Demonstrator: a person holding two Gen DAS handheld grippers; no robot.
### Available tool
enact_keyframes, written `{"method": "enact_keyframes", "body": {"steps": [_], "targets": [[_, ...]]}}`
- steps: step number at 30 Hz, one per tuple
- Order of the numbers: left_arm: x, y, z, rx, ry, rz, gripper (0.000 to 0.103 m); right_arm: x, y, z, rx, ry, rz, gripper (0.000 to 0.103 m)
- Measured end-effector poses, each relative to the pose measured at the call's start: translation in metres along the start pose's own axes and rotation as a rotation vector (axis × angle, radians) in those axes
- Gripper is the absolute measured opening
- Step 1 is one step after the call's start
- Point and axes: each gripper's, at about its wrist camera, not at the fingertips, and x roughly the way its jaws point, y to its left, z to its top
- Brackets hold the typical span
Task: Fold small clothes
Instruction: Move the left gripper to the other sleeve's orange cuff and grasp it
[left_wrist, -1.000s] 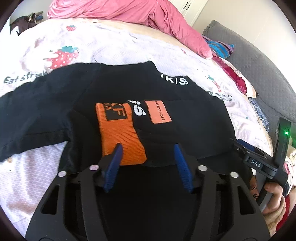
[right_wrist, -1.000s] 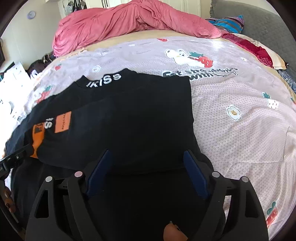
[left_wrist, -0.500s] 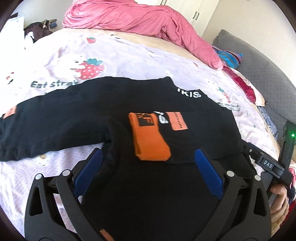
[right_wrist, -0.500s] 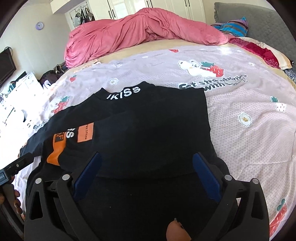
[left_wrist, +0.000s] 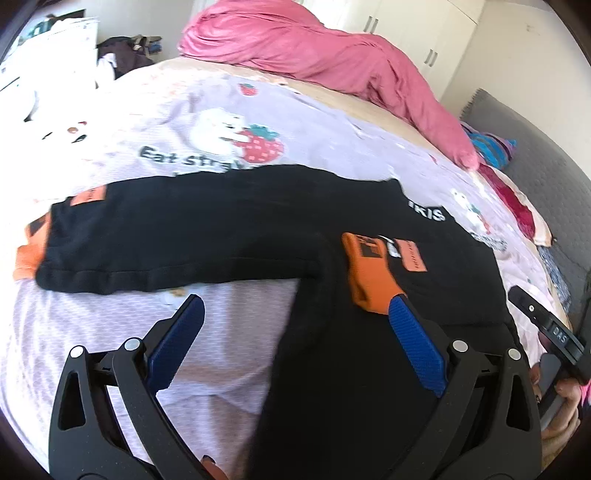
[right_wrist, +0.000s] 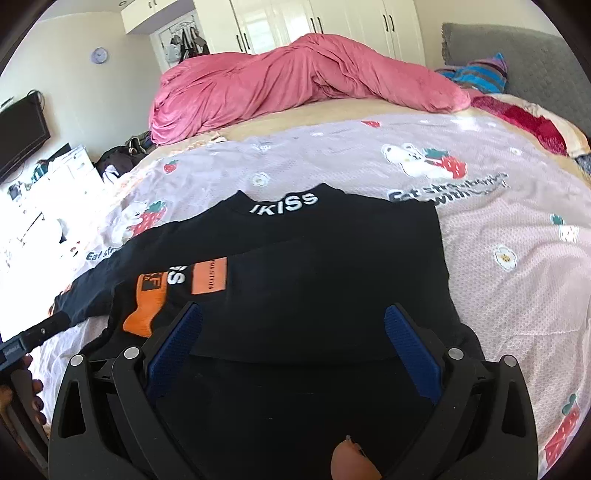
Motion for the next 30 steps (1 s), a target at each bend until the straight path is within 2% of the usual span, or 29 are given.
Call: {"method": "enact_keyframes", "body": {"steps": [3, 13, 30], "targets": [[-0.006, 0.012, -0.002, -0.013, -0.032, 0.056, 0.094, 0.0, 0.014, -0.001, -0.033, -0.002, 0.007, 0.099], [-0.02, 0.054, 0.001, -0.097, -0.075, 0.155, 0.094, 0.007, 0.061, -0.004, -0.108, 0.022, 0.071, 0.099], [-0.032, 0.122, 0.006, -0.286, -0.092, 0.184, 0.094, 0.02, 0.136, 0.002, -0.183, 0.047, 0.145, 0.099]]}}
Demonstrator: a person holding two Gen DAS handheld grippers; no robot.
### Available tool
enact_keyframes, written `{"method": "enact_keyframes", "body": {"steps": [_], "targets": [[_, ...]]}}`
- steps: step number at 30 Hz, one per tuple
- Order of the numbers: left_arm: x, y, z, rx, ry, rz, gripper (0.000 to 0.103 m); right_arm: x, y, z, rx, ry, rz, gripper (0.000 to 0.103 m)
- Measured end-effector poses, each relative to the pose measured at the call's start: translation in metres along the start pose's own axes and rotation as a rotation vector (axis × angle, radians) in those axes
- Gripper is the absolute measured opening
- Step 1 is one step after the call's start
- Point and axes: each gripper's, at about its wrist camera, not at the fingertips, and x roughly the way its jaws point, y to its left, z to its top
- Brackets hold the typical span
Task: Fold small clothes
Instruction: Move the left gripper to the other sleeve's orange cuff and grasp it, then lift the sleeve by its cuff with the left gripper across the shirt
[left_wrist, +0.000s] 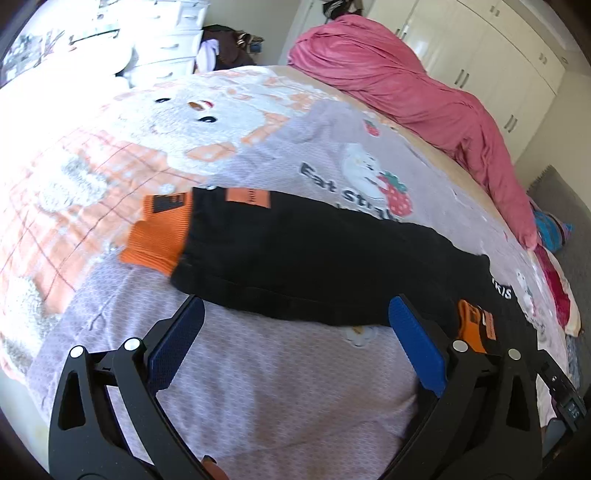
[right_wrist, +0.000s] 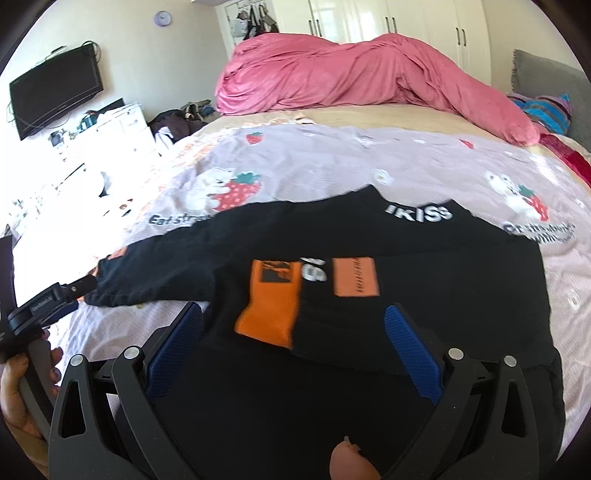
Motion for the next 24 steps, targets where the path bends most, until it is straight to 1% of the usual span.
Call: {"method": "enact_keyframes", "body": {"steps": [3, 9, 12, 17, 21, 24], "targets": [[0.002, 0.014, 0.004, -0.038, 0.01, 0.001, 0.094, 0.003, 0.017, 0.006, -0.024, -0.01, 0.017, 0.099], [0.005, 0.035, 0.008, -0.105, 0.025, -0.001, 0.094, 0.01, 0.048, 0.014, -0.076, -0.001, 0.06, 0.099], [0.008, 0.044, 0.01, -0.146, 0.025, -0.022, 0.094, 0.014, 0.059, 0.015, -0.1, 0.004, 0.067, 0.099], [0.019, 0.062, 0.011, -0.233, 0.045, -0.029, 0.094, 0.02, 0.069, 0.014, -0.121, 0.015, 0.073, 0.099], [0.02, 0.068, 0.014, -0.259, 0.011, -0.031, 0.094, 0.027, 0.075, 0.012, -0.128, 0.029, 0.077, 0.099], [0.024, 0.072, 0.018, -0.297, -0.013, -0.035, 0.094, 0.03, 0.079, 0.008, -0.139, 0.04, 0.079, 0.099]]}}
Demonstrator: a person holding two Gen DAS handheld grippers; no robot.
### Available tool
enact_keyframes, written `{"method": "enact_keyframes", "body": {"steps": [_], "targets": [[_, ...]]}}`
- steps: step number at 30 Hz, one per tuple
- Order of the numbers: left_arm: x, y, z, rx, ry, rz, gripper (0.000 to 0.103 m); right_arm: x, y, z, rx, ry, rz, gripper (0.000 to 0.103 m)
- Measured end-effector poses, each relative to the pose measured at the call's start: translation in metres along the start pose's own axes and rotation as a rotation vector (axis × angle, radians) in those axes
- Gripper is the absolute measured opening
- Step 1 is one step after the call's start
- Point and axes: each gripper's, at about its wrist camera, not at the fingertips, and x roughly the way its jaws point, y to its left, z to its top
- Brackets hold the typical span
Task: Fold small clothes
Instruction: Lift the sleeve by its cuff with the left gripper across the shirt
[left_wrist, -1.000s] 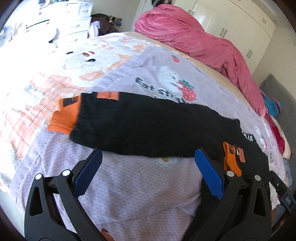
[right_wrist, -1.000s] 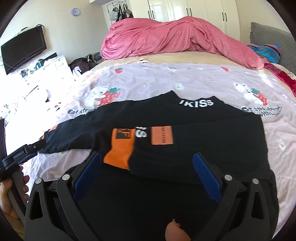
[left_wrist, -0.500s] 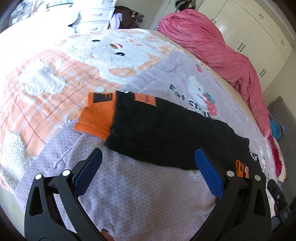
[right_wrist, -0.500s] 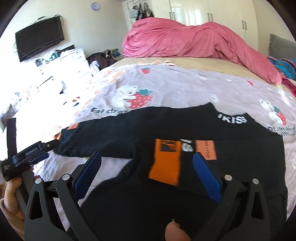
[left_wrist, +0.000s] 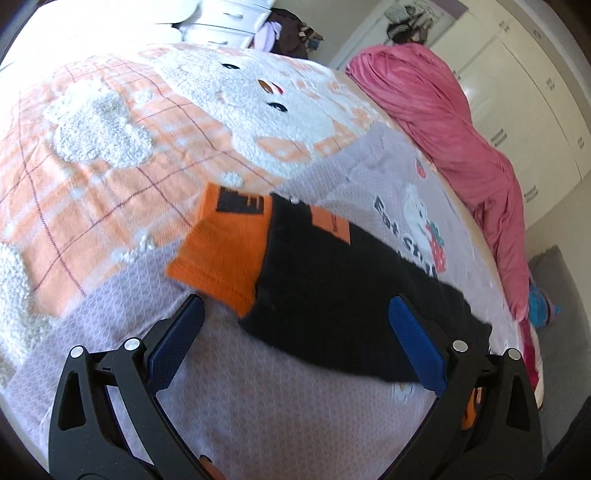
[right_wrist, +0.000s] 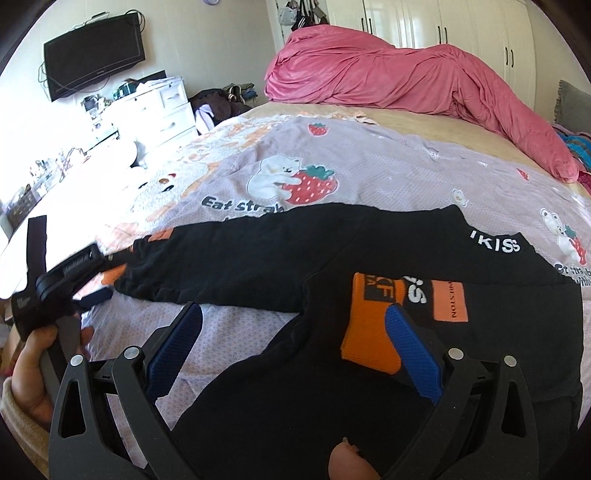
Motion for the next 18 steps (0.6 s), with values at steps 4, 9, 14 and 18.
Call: {"method": "enact_keyframes", "body": {"steps": [4, 9, 14, 18], "targets": [[0.01, 0.0, 0.008, -0.065, -0.021, -0.045, 0.088, 0.001, 0.001, -0.003, -0.024, 0.008, -0.014, 0.099], [0.017, 0.001, 0.018, -0.124, -0.065, -0.022, 0.06, -0.004, -0.007, -0.009, -0.041, 0.007, -0.04, 0.099], [0.023, 0.004, 0.037, -0.163, -0.107, -0.012, 0.002, -0.011, -0.024, -0.019, -0.026, 0.007, -0.07, 0.099], [0.013, -0.014, 0.039, -0.111, -0.115, -0.104, 0.002, -0.017, -0.038, -0.028, 0.009, 0.004, -0.078, 0.099]]}}
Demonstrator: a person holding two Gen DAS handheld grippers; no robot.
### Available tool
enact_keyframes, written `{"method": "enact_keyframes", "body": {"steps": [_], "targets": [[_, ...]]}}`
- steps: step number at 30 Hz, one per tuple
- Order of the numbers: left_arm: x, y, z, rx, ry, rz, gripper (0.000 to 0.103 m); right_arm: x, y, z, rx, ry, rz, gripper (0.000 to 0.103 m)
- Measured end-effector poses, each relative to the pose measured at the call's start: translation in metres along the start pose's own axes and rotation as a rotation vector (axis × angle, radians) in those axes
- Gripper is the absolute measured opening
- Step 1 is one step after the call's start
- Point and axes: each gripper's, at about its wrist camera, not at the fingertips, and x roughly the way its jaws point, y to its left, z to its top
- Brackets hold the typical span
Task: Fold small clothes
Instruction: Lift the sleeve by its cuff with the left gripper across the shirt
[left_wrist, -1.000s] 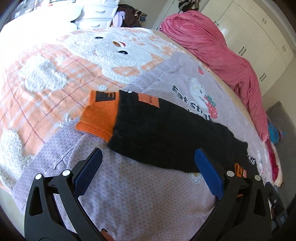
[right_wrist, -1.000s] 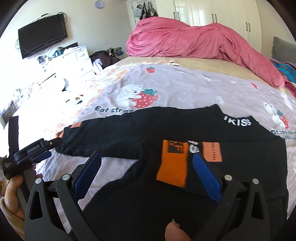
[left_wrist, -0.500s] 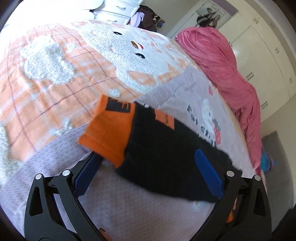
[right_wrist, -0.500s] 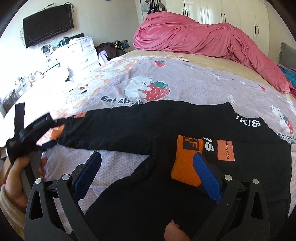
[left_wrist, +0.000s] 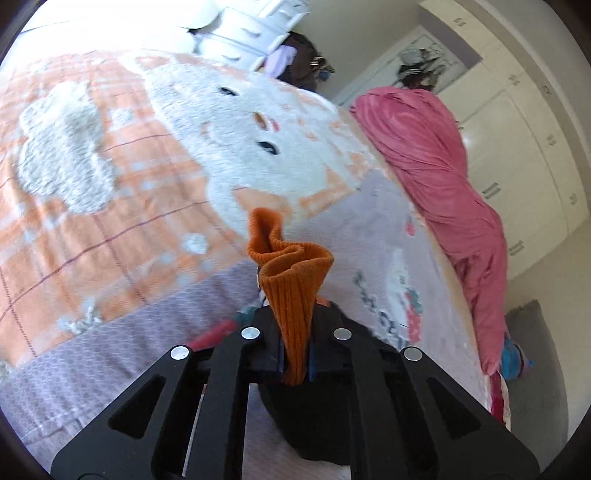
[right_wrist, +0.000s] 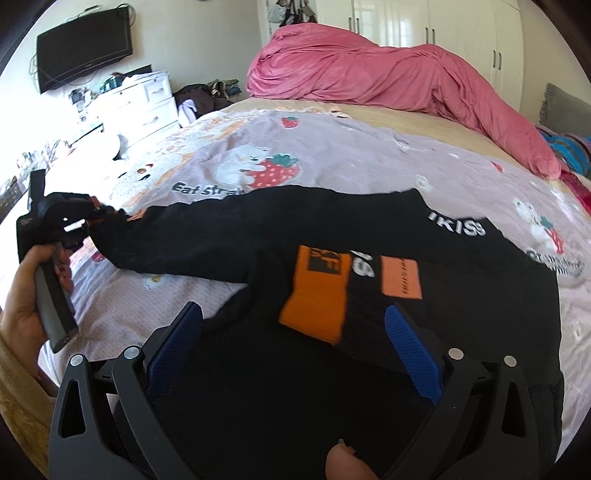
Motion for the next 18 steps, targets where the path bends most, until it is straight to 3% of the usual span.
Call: {"method": "enact_keyframes", "body": {"steps": [7, 10, 18], "targets": [[-0.029, -0.04, -0.007, 0.062, -0.029, -0.191, 0.002, -0.003, -0.037, -0.016, 0.187, 0.009, 0.052, 0.099], [-0.039, -0.052, -0.011, 0.077, -0.048, -0.237, 0.002, -0.003, -0.051, -0.018, 0.265, 0.022, 0.082, 0.099], [-0.057, -0.078, -0.029, 0.101, -0.035, -0.381, 0.002, -0.02, -0.068, -0.017, 0.325, -0.016, 0.067, 0.098]]}}
